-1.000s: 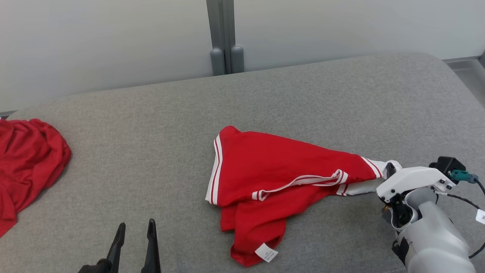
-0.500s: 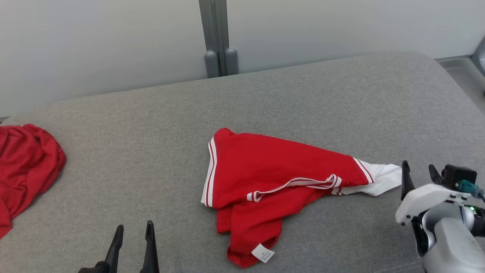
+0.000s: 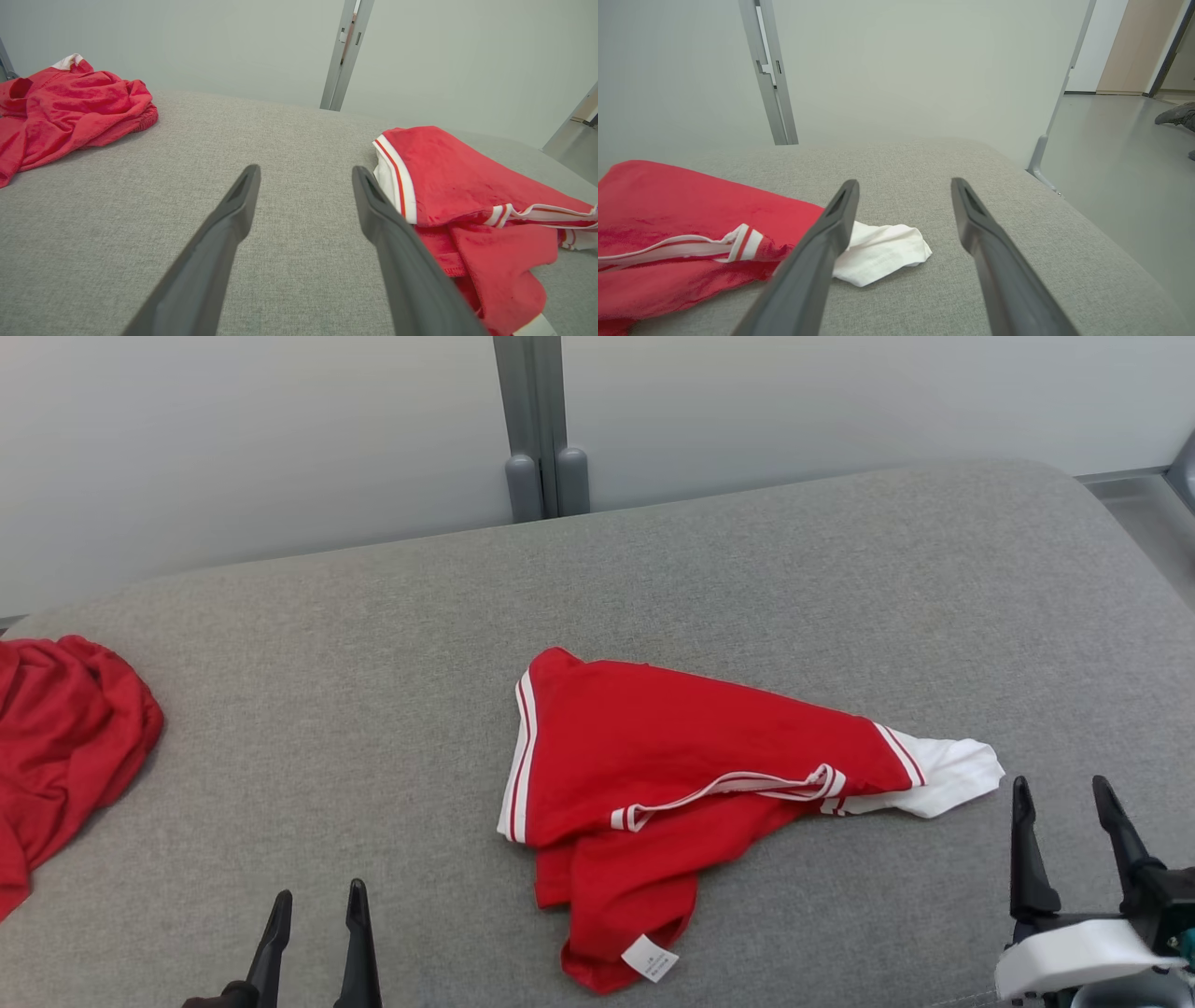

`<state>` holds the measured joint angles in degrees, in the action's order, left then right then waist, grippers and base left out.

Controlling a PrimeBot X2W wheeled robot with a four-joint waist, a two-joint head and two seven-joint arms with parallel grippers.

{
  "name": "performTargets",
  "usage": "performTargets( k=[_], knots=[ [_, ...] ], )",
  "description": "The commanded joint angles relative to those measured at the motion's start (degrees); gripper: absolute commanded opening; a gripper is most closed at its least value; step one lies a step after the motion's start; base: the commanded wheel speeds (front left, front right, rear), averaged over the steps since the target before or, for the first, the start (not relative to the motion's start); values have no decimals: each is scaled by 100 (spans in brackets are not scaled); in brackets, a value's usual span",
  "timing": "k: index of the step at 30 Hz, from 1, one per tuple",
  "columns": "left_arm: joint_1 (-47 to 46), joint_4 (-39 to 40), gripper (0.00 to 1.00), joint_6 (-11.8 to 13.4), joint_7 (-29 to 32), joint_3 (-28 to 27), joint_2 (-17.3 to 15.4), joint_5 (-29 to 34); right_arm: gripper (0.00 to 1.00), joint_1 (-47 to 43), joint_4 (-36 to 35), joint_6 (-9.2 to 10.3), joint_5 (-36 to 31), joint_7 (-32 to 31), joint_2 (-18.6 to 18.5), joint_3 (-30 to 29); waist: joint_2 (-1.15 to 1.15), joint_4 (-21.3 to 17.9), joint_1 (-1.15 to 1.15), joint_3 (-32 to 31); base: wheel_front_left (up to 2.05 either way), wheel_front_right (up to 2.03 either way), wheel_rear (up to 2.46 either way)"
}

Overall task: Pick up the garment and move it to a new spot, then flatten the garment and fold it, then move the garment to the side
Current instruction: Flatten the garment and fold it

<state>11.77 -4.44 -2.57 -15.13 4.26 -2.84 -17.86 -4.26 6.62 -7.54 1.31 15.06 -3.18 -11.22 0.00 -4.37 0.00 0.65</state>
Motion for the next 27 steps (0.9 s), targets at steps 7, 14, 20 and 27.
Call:
performTargets(
  k=[7,14,20,27],
  knots=[
    [227,-15,100,0,-3,-112,-9,49,100,-471,-354,10,-22,16,14,506,0,41,0,-91,0,0,0],
    [248,-83,100,-47,-3,-44,-9,86,100,-378,-310,10,32,17,22,642,0,117,0,-87,0,0,0],
    [203,-94,100,-198,-2,442,-9,-14,100,-288,-381,10,65,17,23,687,0,90,0,-81,0,0,0],
    [-162,-1083,100,-486,553,1951,-9,-1104,100,-217,-398,10,38,16,24,776,0,-46,0,-46,0,0,0]
  ],
)
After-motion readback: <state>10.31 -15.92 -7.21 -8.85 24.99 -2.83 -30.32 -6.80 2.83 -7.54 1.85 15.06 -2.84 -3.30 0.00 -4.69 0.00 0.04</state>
